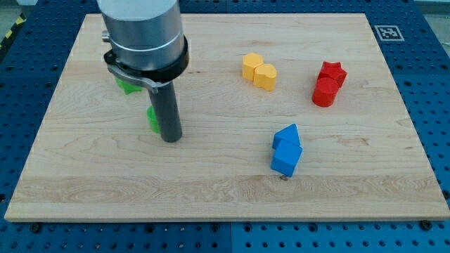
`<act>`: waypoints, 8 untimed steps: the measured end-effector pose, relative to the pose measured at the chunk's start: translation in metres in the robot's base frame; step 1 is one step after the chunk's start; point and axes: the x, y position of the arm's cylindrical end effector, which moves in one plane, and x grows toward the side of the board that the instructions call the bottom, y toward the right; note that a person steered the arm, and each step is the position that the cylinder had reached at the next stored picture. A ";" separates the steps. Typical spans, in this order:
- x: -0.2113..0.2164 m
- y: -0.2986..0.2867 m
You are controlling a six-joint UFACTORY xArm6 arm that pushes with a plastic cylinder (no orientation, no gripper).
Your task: Move the green circle into the green star
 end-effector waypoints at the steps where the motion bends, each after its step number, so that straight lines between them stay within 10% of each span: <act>1: -0.012 -0.010; 8: -0.030 -0.029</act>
